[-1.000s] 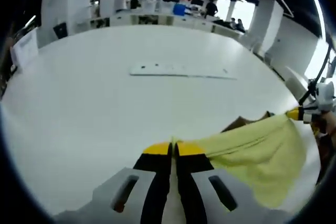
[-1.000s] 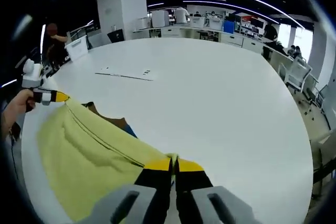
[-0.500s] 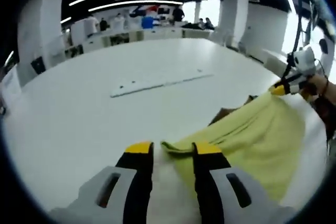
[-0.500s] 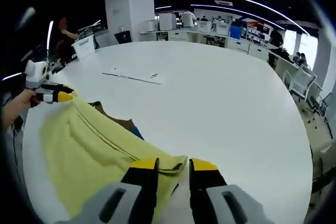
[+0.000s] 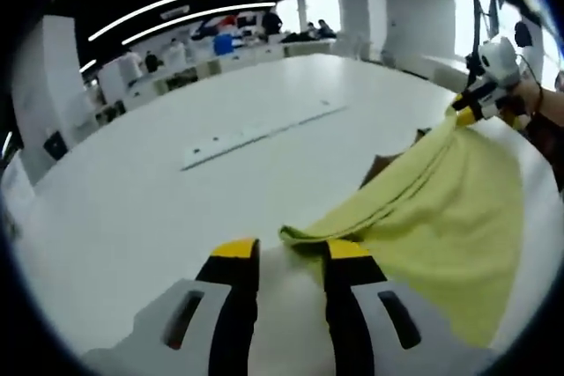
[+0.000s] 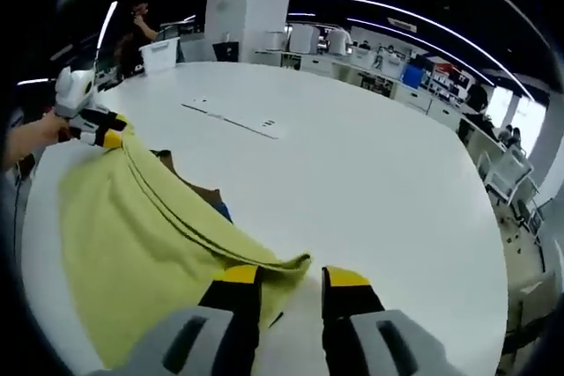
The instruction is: Fold the garment on the visible template until the final outline fits inside the template.
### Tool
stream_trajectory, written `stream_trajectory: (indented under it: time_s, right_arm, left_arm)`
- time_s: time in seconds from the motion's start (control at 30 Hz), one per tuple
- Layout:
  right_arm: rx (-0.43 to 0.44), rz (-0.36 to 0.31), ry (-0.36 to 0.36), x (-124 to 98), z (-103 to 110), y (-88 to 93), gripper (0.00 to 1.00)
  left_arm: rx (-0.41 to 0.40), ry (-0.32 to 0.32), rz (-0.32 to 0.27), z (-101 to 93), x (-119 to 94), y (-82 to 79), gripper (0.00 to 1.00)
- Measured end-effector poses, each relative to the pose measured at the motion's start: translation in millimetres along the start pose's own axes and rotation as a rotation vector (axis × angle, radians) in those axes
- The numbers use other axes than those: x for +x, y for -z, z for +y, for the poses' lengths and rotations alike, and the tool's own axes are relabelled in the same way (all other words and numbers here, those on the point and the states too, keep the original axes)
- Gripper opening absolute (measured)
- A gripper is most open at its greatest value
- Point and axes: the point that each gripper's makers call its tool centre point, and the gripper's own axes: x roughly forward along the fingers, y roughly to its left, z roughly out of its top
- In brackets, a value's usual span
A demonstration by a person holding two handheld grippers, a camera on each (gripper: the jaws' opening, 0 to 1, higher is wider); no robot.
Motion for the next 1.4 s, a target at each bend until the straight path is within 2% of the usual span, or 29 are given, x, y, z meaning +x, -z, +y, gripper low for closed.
stream_trajectory:
  time_s: [0.1,0.2,0.37,0.47,0.63,0.77,0.93,1.07,1.23,1.4]
  right_arm:
    - [0.046,-0.01,0.004,4.7,-4.3,-0.1,0.16]
    - [0.108,-0.016,0.0,10.5,-6.1,0.3,0.12]
    - [0.134,-0.013,0.025,13.1,-10.1,1.6,0.1]
    - [0.14,-0.013,0.027,14.1,-9.9,1.4,0.09]
    - [0.162,-0.005,0.042,12.7,-10.1,2.6,0.07]
    - [0.171,-0.003,0.05,9.6,-8.7,2.4,0.08]
    - [0.181,-0.024,0.056,-1.4,-7.7,-6.4,0.18]
    - [0.213,-0.031,0.032,-15.8,-0.4,-12.4,0.24]
    - [0.209,-0.012,-0.005,-32.3,15.1,-11.6,0.35]
    - [0.202,-0.001,-0.041,-50.5,30.2,-7.3,0.48]
  left_arm:
    - [0.004,-0.025,-0.003,4.2,8.0,-3.0,0.22]
    - [-0.057,-0.037,-0.007,6.1,16.1,-3.2,0.19]
    - [-0.085,-0.05,-0.013,5.6,20.2,-6.9,0.18]
    - [-0.077,-0.053,-0.006,3.9,19.2,-7.0,0.16]
    - [-0.111,-0.083,0.01,6.3,15.3,-3.8,0.14]
    - [-0.092,-0.098,0.017,8.6,7.6,-4.6,0.15]
    - [-0.128,-0.09,-0.023,11.2,-7.3,-14.8,0.2]
    - [-0.156,-0.077,-0.049,9.6,-23.9,-22.5,0.26]
    - [-0.158,-0.058,-0.049,1.6,-40.9,-22.3,0.34]
    - [-0.171,-0.027,-0.042,-11.8,-60.5,-18.0,0.46]
